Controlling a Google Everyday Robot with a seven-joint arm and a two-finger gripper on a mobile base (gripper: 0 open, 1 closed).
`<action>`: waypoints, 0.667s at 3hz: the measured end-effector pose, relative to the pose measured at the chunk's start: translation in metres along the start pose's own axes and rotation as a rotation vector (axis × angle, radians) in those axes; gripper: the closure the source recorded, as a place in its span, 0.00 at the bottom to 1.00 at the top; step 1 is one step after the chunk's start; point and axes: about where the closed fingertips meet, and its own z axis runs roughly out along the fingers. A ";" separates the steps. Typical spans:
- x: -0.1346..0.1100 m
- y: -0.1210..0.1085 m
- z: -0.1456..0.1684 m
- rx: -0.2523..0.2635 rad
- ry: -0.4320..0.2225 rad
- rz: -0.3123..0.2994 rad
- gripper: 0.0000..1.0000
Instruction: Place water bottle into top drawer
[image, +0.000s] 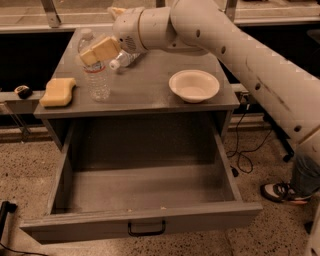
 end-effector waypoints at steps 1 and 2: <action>0.004 -0.005 0.040 -0.040 -0.021 0.085 0.01; 0.013 0.001 0.061 -0.094 -0.022 0.133 0.25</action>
Offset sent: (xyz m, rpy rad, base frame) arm 0.0307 0.0661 -0.0387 0.0576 0.2027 0.1086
